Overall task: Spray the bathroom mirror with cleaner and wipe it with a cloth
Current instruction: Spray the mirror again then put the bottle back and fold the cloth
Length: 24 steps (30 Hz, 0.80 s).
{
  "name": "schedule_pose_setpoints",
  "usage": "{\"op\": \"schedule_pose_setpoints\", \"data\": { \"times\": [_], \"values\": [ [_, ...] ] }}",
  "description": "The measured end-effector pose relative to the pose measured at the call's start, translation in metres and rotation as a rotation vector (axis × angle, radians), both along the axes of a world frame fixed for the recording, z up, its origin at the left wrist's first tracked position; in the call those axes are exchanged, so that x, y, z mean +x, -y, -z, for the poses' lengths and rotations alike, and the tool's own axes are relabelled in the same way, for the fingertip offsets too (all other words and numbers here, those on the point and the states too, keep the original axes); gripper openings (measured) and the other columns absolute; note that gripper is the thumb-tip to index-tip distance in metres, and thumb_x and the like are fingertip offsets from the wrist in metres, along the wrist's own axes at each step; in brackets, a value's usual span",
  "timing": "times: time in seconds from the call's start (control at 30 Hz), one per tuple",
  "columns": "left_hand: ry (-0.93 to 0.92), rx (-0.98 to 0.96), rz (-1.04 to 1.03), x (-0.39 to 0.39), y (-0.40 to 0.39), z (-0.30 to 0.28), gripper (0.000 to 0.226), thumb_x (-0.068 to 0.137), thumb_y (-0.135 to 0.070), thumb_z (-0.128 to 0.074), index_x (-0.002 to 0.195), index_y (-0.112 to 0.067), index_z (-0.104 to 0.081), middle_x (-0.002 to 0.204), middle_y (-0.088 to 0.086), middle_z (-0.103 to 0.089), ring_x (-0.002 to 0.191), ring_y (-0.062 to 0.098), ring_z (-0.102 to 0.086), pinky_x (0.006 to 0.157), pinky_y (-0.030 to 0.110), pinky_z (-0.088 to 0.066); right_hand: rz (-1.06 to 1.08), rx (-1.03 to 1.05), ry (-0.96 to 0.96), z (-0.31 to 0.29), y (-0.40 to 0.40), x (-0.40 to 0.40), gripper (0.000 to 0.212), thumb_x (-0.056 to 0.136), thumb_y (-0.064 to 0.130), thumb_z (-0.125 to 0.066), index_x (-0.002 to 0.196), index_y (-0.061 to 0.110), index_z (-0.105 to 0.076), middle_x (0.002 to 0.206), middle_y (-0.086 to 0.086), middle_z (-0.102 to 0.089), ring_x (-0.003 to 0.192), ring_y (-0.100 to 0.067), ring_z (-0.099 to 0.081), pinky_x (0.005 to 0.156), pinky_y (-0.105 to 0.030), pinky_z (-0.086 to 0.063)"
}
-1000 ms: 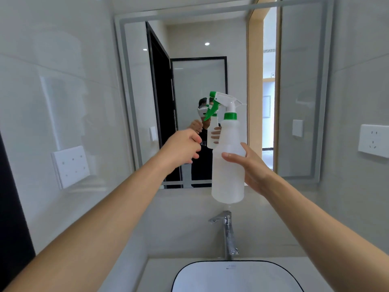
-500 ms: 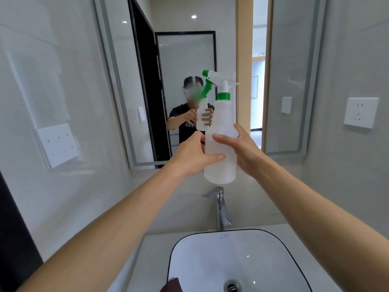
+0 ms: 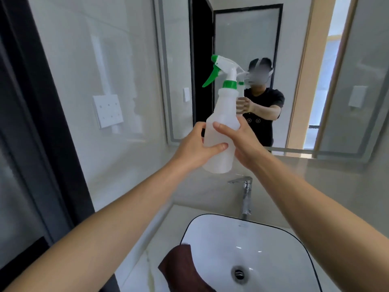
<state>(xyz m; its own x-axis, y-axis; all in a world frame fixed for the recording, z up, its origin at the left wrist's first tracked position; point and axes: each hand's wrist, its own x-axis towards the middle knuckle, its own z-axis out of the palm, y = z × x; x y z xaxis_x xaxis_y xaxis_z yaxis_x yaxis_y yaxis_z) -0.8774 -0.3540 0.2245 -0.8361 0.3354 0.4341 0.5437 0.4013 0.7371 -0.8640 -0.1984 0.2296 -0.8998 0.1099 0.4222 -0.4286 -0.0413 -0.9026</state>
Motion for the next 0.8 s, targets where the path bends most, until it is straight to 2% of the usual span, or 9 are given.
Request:
{"op": "schedule_pose_setpoints", "data": {
  "times": [0.07, 0.13, 0.23, 0.3, 0.47, 0.53, 0.57, 0.67, 0.8],
  "values": [
    [0.009, 0.038, -0.065, 0.014, -0.002, 0.007, 0.059, 0.072, -0.050, -0.082, 0.116, -0.039, -0.044, 0.095, -0.025, -0.060, 0.079, -0.019, -0.057, 0.054, 0.006, -0.041, -0.061, -0.004, 0.004, 0.006, 0.001, 0.002, 0.057, 0.079, 0.023, -0.081, 0.127, 0.003, -0.057, 0.120, -0.022, -0.067, 0.108, -0.034, -0.068, 0.096, -0.053, -0.054],
    [0.018, 0.081, -0.149, 0.030, -0.005, 0.015, 0.066, 0.069, -0.051, -0.084, 0.120, -0.037, -0.045, 0.100, -0.024, -0.062, 0.086, -0.013, -0.059, 0.060, 0.008, -0.043, -0.135, 0.020, -0.002, 0.013, 0.003, 0.003, 0.044, 0.082, 0.020, -0.079, 0.119, 0.004, -0.062, 0.115, -0.023, -0.069, 0.103, -0.033, -0.070, 0.092, -0.048, -0.057],
    [0.029, 0.135, -0.283, 0.055, -0.001, 0.032, 0.075, 0.066, -0.051, -0.085, 0.126, -0.034, -0.043, 0.107, -0.020, -0.064, 0.095, -0.002, -0.062, 0.068, 0.016, -0.047, -0.228, 0.023, 0.033, 0.025, 0.016, 0.011, 0.068, 0.075, 0.027, -0.083, 0.129, 0.001, -0.051, 0.120, -0.021, -0.066, 0.105, -0.030, -0.070, 0.092, -0.048, -0.057],
    [0.033, 0.145, -0.381, 0.073, 0.009, 0.042, 0.075, 0.069, -0.048, -0.085, 0.128, -0.029, -0.043, 0.111, -0.014, -0.064, 0.095, 0.002, -0.062, 0.068, 0.017, -0.047, -0.286, 0.028, 0.055, 0.034, 0.031, 0.021, 0.073, 0.071, 0.029, -0.085, 0.129, 0.005, -0.047, 0.119, -0.015, -0.067, 0.105, -0.026, -0.071, 0.091, -0.045, -0.057],
    [0.054, 0.200, -0.517, 0.124, 0.052, 0.063, 0.066, 0.074, -0.040, -0.084, 0.127, -0.028, -0.048, 0.101, -0.020, -0.061, 0.082, -0.022, -0.055, 0.062, 0.001, -0.042, -0.514, -0.024, 0.110, 0.055, 0.078, 0.052, 0.070, 0.072, 0.024, -0.082, 0.129, 0.008, -0.043, 0.119, -0.013, -0.068, 0.105, -0.025, -0.071, 0.087, -0.041, -0.059],
    [0.057, 0.247, -0.562, 0.146, 0.068, 0.069, 0.067, 0.073, -0.039, -0.086, 0.128, -0.030, -0.049, 0.102, -0.016, -0.065, 0.088, -0.012, -0.063, 0.068, 0.009, -0.051, -0.607, -0.046, 0.135, 0.061, 0.097, 0.064, 0.068, 0.073, 0.023, -0.081, 0.128, 0.012, -0.042, 0.120, -0.013, -0.066, 0.105, -0.026, -0.071, 0.080, -0.037, -0.059],
    [0.057, 0.269, -0.585, 0.157, 0.076, 0.072, 0.070, 0.072, -0.038, -0.086, 0.130, -0.032, -0.049, 0.104, -0.014, -0.066, 0.092, -0.004, -0.065, 0.074, 0.018, -0.057, -0.658, -0.055, 0.151, 0.065, 0.107, 0.071, 0.067, 0.073, 0.024, -0.080, 0.127, 0.015, -0.042, 0.121, -0.013, -0.065, 0.106, -0.027, -0.070, 0.080, -0.038, -0.059],
    [0.049, 0.326, -0.650, 0.192, 0.101, 0.083, 0.077, 0.067, -0.037, -0.088, 0.132, -0.037, -0.046, 0.107, -0.008, -0.068, 0.099, 0.009, -0.068, 0.083, 0.038, -0.060, -0.785, -0.090, 0.201, 0.081, 0.132, 0.093, 0.068, 0.075, 0.022, -0.080, 0.131, 0.016, -0.041, 0.125, -0.013, -0.062, 0.111, -0.028, -0.068, 0.086, -0.042, -0.058],
    [0.106, 0.455, -0.779, 0.241, 0.129, 0.110, 0.080, 0.060, -0.045, -0.087, 0.127, -0.035, -0.045, 0.108, -0.005, -0.070, 0.096, 0.010, -0.070, 0.085, 0.044, -0.060, -0.875, -0.164, 0.303, 0.118, 0.161, 0.128, 0.060, 0.082, 0.019, -0.076, 0.132, 0.003, -0.046, 0.126, -0.017, -0.062, 0.118, -0.030, -0.063, 0.098, -0.041, -0.053]
  ]
}}
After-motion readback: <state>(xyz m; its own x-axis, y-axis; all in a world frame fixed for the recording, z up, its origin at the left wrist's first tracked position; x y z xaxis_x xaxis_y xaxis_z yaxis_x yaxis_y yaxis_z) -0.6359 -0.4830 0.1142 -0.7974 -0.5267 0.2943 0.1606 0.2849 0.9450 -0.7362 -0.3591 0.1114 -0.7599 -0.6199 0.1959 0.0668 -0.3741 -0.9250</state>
